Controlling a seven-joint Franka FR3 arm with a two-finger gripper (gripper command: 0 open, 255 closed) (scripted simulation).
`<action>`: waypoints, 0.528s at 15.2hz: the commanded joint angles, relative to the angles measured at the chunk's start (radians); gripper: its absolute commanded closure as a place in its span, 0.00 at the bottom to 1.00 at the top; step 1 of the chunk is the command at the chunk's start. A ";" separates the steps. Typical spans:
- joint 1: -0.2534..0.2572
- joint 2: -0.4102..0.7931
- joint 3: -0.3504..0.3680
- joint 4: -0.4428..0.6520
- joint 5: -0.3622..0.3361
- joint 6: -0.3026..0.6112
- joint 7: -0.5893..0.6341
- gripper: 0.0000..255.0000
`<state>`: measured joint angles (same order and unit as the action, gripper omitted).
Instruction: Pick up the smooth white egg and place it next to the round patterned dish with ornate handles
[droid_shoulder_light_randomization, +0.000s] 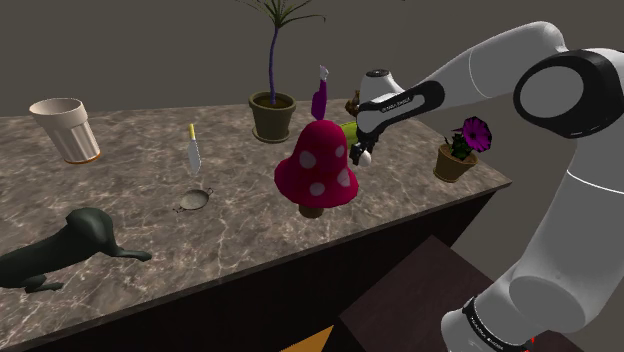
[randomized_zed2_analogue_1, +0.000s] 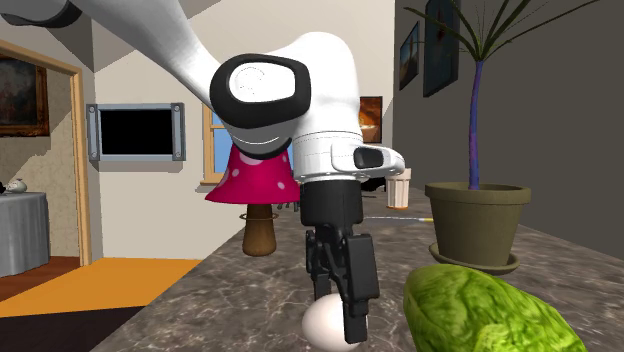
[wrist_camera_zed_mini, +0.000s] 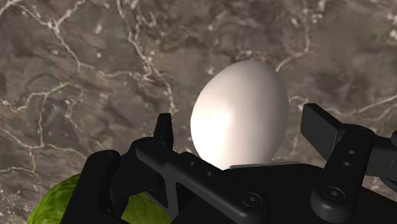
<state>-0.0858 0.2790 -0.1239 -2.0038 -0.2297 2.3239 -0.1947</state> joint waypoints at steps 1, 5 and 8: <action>0.000 0.000 0.000 0.000 0.000 0.000 0.000 0.00; 0.000 0.000 0.000 0.000 0.000 0.000 0.000 1.00; 0.000 0.000 0.000 0.000 0.000 0.000 0.000 1.00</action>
<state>-0.0857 0.2790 -0.1237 -2.0036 -0.2295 2.3241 -0.1948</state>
